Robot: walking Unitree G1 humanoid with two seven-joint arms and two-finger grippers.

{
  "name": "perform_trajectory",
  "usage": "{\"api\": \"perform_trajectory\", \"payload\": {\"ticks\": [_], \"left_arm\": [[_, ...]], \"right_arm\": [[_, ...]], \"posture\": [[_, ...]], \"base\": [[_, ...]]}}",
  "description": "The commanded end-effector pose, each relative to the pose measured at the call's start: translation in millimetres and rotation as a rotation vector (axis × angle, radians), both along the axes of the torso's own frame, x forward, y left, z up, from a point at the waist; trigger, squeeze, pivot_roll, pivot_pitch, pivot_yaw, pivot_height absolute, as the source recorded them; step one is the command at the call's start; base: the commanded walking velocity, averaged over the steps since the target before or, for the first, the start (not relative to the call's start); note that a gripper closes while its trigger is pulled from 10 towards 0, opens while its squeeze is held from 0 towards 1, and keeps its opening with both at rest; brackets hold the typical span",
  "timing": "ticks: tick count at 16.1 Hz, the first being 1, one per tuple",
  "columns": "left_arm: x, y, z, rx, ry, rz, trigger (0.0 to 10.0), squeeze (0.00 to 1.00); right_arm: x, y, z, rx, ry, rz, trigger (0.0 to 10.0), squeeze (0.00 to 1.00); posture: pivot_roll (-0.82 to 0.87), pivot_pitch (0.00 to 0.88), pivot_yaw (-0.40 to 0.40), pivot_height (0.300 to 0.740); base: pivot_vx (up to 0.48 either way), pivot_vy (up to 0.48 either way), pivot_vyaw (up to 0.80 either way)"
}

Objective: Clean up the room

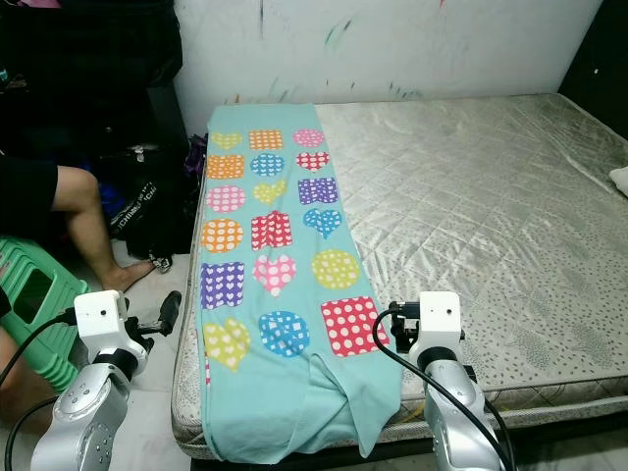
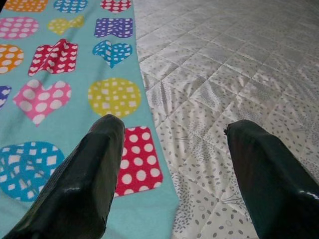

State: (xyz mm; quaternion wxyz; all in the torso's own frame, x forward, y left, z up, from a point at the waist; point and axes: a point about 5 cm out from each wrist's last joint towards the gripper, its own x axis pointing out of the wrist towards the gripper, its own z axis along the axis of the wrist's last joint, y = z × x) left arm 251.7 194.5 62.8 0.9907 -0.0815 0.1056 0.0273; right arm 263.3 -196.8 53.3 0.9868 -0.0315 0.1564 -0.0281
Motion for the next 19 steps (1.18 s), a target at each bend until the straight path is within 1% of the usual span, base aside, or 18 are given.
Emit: {"api": "perform_trajectory", "payload": {"ticks": [1, 4, 5, 19], "left_arm": [[0.0, 1.2, -1.0, 0.015, 0.011, 0.005, 10.0, 0.0], [0.0, 1.3, -0.8, 0.016, 0.011, 0.005, 10.0, 0.0], [0.3, 1.4, -0.6, 0.016, 0.011, 0.005, 10.0, 0.0], [0.3, 1.4, -0.6, 0.016, 0.011, 0.005, 10.0, 0.0]], "right_arm": [[3.5, 1.6, 6.8, 0.006, -0.025, 0.006, 0.0, 0.0], [3.5, 1.4, 7.1, 0.006, -0.026, 0.007, 0.0, 0.0], [3.8, 1.6, 6.7, 0.003, -0.019, 0.007, 1.6, 0.0], [3.8, 1.6, 6.7, 0.003, -0.019, 0.007, 1.6, 0.0]], "posture": [[-0.12, 0.0, -0.001, 0.719], [-0.12, 0.0, 0.0, 0.719], [-0.12, 0.0, 0.0, 0.719], [-0.12, 0.0, 0.0, 0.719]], "base": [[0.0, 0.0, 0.0], [0.0, 0.0, 0.0], [0.0, 0.0, 0.0], [0.0, 0.0, 0.0]]}}
